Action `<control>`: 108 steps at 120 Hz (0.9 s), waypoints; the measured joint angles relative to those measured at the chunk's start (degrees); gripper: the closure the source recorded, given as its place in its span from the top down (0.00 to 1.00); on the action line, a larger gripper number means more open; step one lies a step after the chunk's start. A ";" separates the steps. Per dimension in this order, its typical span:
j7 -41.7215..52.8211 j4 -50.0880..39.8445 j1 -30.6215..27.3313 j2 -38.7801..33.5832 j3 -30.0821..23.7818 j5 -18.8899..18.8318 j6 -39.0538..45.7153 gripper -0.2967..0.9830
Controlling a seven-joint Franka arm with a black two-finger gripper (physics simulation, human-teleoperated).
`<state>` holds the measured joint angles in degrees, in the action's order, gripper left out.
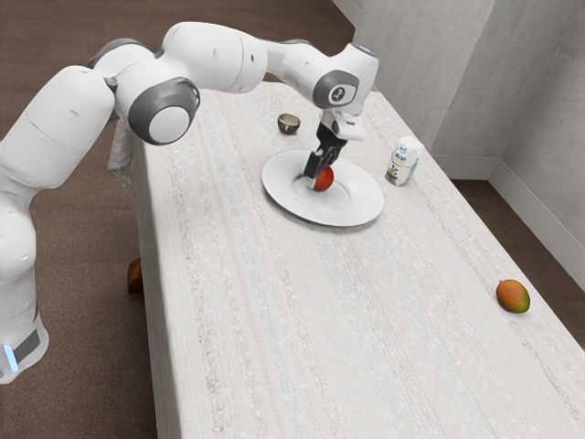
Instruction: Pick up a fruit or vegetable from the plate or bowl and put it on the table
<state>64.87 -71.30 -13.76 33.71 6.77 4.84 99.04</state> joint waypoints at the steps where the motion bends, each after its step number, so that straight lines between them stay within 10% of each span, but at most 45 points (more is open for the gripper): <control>1: -0.01 0.00 -0.01 0.00 0.00 0.00 0.00 0.61; 41: 0.21 -0.01 2.67 -5.47 0.04 -0.17 -0.19 0.49; 80: 0.02 -0.50 27.58 -12.48 0.15 -0.53 -5.62 0.50; 108: 0.36 -0.52 27.25 -10.95 0.25 -0.73 -7.03 0.71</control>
<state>65.23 -71.83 13.50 22.75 7.02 4.11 92.01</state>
